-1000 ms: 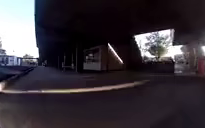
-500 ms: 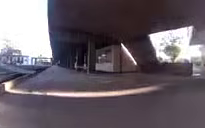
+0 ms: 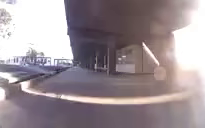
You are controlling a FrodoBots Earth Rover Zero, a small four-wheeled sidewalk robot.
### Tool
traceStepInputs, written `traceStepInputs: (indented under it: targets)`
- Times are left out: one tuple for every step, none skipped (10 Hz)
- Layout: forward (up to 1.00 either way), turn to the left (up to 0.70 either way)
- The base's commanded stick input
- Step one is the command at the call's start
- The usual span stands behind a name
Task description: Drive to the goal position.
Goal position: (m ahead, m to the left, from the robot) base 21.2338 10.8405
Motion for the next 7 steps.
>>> traceStepInputs:
  targets:
    - [0.70, 0.00]
    - [0.70, 0.00]
    - [0.70, 0.00]
    - [0.70, 0.00]
    - [0.70, 0.00]
    - [0.70, 0.00]
    - [0.70, 0.00]
